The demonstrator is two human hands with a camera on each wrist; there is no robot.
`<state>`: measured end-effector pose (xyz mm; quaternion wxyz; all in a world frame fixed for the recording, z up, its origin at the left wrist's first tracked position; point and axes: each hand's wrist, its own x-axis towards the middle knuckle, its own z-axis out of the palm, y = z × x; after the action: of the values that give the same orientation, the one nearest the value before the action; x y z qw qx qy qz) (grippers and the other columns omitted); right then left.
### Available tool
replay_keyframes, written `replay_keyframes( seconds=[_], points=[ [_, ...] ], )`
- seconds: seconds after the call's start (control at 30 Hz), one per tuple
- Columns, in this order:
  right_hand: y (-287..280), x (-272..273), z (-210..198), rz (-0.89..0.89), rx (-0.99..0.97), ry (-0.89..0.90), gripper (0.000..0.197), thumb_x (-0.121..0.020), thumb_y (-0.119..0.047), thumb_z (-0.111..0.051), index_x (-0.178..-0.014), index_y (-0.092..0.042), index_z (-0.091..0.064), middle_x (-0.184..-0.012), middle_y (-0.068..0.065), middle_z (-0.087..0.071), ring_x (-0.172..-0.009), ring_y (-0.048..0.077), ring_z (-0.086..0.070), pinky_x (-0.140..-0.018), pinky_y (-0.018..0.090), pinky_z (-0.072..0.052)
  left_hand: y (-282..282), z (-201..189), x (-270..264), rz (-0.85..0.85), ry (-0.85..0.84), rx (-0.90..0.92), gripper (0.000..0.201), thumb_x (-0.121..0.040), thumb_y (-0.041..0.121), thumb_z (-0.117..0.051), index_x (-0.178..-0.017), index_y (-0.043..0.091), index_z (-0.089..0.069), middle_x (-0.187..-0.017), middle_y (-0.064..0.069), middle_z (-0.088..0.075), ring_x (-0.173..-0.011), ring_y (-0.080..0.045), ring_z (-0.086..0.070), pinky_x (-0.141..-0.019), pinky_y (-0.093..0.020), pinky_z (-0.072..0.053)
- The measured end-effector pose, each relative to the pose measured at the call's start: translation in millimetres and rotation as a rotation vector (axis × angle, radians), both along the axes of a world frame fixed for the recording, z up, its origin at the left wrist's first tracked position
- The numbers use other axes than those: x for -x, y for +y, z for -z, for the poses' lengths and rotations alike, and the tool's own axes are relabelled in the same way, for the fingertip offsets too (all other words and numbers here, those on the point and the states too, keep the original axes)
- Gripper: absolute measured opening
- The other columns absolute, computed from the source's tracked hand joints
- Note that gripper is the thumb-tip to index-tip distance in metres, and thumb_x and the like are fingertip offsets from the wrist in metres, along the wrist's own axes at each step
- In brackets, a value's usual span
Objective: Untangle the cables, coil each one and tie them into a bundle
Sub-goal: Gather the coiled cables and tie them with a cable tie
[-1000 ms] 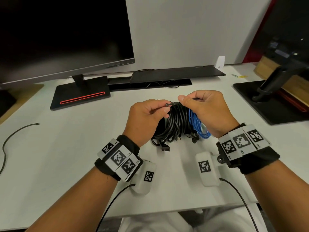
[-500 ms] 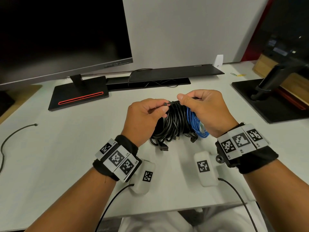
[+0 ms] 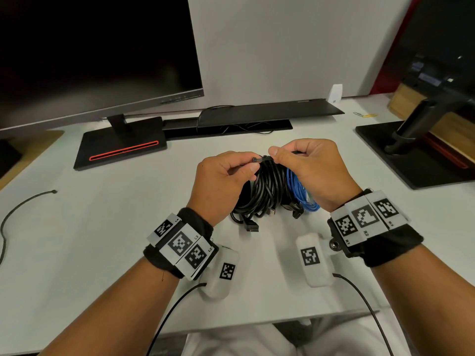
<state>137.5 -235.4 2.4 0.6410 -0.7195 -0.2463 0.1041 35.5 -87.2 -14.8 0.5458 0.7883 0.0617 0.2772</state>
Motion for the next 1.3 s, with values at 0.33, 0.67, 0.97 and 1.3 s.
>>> replay_keyframes(
  seconds=[0.33,0.67,0.97,1.3],
  points=[
    [4,6,1,-0.073,-0.016,-0.011,0.014,-0.089,-0.021,-0.073,-0.078,-0.014,-0.076,-0.077,0.013,-0.074,-0.073,0.024,-0.071,-0.079,0.038,-0.061,-5,0,1,0.009,0.006,-0.017,0.020,-0.092,0.006,-0.067,-0.110,0.012,-0.074,-0.084,0.011,-0.072,-0.074,-0.004,-0.069,-0.081,-0.020,-0.056],
    [3,7,-2,-0.239,-0.006,-0.110,0.015,-0.086,-0.010,-0.074,-0.100,-0.013,-0.077,-0.078,0.008,-0.074,-0.076,0.010,-0.067,-0.082,0.027,-0.057,3,-2,0,0.040,0.063,0.125,0.007,-0.095,0.006,-0.063,-0.089,0.010,-0.065,-0.079,-0.005,-0.075,-0.078,-0.017,-0.075,-0.083,-0.034,-0.059],
    [3,4,-3,-0.176,0.098,-0.227,0.011,-0.082,-0.013,-0.078,-0.088,-0.022,-0.076,-0.086,-0.003,-0.067,-0.083,0.007,-0.064,-0.083,0.021,-0.052,8,-13,3,0.160,0.252,0.448,0.012,-0.096,0.011,-0.063,-0.088,0.012,-0.072,-0.104,-0.004,-0.076,-0.095,-0.021,-0.074,-0.078,-0.035,-0.059],
    [-10,-18,4,-0.102,0.288,-0.352,0.017,-0.087,-0.013,-0.074,-0.085,-0.029,-0.071,-0.085,-0.008,-0.063,-0.078,0.009,-0.058,-0.080,0.024,-0.047,27,-35,8,0.060,0.107,0.330,0.019,-0.095,0.006,-0.063,-0.078,0.014,-0.068,-0.091,0.007,-0.071,-0.089,-0.023,-0.075,-0.067,-0.033,-0.057]
  ],
)
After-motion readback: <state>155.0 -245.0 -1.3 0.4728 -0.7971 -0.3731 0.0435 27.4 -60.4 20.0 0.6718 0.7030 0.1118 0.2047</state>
